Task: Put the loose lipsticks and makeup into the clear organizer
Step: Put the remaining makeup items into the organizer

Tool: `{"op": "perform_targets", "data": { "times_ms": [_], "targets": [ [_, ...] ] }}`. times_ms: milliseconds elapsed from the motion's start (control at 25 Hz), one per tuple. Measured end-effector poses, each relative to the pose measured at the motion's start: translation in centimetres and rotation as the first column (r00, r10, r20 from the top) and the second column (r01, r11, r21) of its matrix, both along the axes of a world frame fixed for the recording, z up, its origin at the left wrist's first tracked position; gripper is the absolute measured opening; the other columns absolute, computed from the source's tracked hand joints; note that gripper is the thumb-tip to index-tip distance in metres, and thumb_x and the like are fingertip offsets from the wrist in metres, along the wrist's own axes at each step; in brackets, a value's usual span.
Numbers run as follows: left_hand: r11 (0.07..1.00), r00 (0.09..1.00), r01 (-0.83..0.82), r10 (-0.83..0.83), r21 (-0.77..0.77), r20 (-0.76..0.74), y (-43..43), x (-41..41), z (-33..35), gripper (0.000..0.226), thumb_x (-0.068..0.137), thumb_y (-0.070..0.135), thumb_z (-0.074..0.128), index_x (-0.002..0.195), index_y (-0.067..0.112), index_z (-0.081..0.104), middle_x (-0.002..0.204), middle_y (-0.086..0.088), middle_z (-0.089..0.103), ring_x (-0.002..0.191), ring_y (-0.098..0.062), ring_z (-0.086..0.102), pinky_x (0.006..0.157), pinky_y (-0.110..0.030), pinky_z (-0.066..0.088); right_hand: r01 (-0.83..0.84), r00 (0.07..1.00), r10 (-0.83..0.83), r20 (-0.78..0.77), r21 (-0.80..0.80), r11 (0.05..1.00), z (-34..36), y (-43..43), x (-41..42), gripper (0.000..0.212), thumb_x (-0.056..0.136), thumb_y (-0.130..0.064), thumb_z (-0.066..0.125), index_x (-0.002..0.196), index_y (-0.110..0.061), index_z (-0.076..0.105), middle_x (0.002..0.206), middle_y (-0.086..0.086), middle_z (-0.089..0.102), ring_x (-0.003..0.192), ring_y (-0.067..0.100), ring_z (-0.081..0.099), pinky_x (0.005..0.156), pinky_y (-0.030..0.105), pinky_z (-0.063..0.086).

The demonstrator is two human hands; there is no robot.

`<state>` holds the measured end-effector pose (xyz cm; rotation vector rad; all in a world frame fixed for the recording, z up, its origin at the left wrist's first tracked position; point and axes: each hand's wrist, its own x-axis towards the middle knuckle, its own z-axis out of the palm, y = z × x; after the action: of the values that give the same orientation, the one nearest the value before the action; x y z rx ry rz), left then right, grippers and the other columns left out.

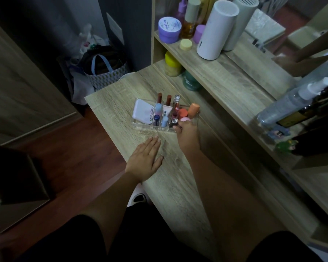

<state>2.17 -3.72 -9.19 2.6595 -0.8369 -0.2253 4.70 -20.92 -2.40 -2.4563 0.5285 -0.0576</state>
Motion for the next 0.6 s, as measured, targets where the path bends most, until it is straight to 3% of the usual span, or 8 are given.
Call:
{"op": "perform_targets", "data": {
  "times_ms": [480,600],
  "targets": [
    [0.999,0.997,0.019,-0.017,0.026,-0.074,-0.1,0.1,0.2,0.060,0.096,0.042,0.036,0.147,0.015,0.019,0.158,-0.005,0.020,0.147,-0.019,0.012,0.119,-0.040,0.020,-0.005,0.998,0.004,-0.055,-0.015,1.000,0.8,-0.3,-0.2,0.016,0.089,-0.008,0.058,0.102,-0.001,0.061,0.108,0.018,0.064,0.098,0.030,0.061,0.085,0.034,0.048],
    [0.996,0.991,0.015,-0.027,-0.093,-0.129,0.0,0.5,1.2,0.059,0.095,0.037,0.042,0.145,0.010,0.026,0.155,-0.012,0.027,0.145,-0.023,0.020,0.119,-0.038,0.021,0.005,0.996,-0.009,-0.087,-0.045,0.999,1.1,-0.4,-0.5,0.016,0.091,-0.010,0.054,0.105,-0.003,0.060,0.109,0.017,0.063,0.099,0.029,0.060,0.084,0.035,0.048]
  ]
}}
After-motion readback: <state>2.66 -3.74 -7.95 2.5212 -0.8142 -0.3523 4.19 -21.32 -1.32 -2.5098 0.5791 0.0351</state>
